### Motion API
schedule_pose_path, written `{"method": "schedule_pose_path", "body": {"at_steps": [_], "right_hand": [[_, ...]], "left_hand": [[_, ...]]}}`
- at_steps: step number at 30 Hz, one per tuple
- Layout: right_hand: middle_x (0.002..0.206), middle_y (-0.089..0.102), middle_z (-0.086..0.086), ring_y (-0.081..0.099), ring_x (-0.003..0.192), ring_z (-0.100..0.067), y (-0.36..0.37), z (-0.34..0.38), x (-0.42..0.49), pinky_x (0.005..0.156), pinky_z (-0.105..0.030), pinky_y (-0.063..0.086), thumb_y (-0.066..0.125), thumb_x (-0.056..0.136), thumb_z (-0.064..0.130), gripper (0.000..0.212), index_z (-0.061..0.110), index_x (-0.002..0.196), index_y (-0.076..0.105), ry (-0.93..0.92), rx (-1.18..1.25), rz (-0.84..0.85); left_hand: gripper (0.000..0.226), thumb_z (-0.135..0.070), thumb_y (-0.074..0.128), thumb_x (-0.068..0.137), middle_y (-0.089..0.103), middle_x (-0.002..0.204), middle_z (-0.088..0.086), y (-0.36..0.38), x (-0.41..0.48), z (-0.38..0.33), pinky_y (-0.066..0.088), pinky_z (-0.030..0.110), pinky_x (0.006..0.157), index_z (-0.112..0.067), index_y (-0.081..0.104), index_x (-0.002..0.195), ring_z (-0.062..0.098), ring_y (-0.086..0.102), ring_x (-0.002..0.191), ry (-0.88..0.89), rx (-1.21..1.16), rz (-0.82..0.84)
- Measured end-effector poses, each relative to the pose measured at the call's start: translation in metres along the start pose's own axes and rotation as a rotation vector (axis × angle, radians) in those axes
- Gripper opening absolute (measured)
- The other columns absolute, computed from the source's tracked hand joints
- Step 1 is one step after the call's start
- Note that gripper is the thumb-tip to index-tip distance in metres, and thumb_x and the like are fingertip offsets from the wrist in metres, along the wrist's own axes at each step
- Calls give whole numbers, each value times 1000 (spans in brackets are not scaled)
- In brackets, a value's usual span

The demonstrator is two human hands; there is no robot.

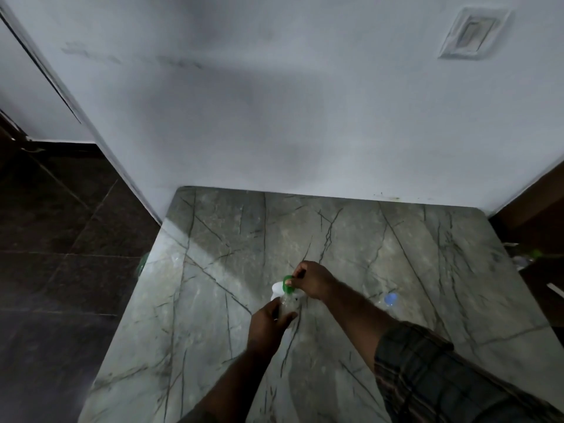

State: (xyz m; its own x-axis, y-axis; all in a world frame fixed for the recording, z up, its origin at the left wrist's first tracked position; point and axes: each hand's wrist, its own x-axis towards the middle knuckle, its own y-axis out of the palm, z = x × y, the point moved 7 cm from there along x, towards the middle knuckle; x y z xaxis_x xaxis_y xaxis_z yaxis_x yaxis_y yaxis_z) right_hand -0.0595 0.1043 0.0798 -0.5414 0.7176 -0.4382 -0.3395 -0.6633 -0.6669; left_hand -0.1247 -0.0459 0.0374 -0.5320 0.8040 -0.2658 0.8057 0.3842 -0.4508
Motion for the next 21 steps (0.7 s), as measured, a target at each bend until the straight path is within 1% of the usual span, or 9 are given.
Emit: {"method": "schedule_pose_path", "body": {"at_steps": [3,6,8,11,14,16,18,20,21], "right_hand": [[95,68,-2,56,82,-12,-3,4,0,69,-25,40,76,78,36,29,15,94,65,-11,-8,-7],[89,65,0,56,80,-13,2,-3,-1,68,-25,40,76,79,36,28,14,92,64,-10,0,-7],[87,62,2,56,79,-13,6,-8,-1,67,-24,40,76,79,36,28,14,92,63,-5,14,0],[90,65,0,57,80,-12,3,-3,-1,68,-24,41,76,79,38,29,15,93,63,-3,6,3],[92,66,0,56,81,-12,-1,0,0,68,-25,40,75,79,39,30,16,94,63,0,-7,-5],[92,66,-1,56,81,-13,1,-1,0,68,-25,40,75,79,38,30,16,93,62,-2,-13,-5],[96,68,-5,57,82,-14,3,-5,0,70,-26,41,75,80,37,31,13,94,63,-5,-13,-9],[99,68,-7,56,83,-14,6,-7,0,72,-26,40,76,80,37,32,11,96,63,-1,-11,-7],[99,68,-7,56,83,-14,5,-5,0,72,-26,40,75,80,37,32,12,96,63,-3,-15,-7]], "left_hand": [[38,-31,75,83,73,100,-14,-1,2,-1,49,3,70,-23,67,120,-5,67,86,4,-24,-4],[36,-31,75,84,72,94,-17,4,2,5,49,3,69,-24,68,118,-6,67,83,-2,-13,10],[34,-32,74,84,72,93,-16,6,2,8,50,4,69,-25,68,117,-4,68,82,-5,-4,14],[35,-33,74,85,73,94,-15,5,2,5,52,8,72,-25,67,118,-3,69,83,4,-9,3],[37,-33,74,84,74,100,-13,1,3,1,52,7,73,-26,66,119,-3,69,86,15,-8,-1],[36,-31,75,84,74,97,-15,2,3,2,51,6,72,-26,67,119,-7,68,84,8,-9,6],[35,-31,76,83,71,90,-19,3,3,6,50,4,69,-26,68,116,-10,66,81,-4,1,10],[33,-32,75,83,70,88,-19,5,3,10,51,6,69,-25,68,115,-8,67,79,-16,14,11],[33,-32,75,83,71,90,-17,5,3,11,54,10,72,-25,68,114,-5,68,80,-19,14,7]]}}
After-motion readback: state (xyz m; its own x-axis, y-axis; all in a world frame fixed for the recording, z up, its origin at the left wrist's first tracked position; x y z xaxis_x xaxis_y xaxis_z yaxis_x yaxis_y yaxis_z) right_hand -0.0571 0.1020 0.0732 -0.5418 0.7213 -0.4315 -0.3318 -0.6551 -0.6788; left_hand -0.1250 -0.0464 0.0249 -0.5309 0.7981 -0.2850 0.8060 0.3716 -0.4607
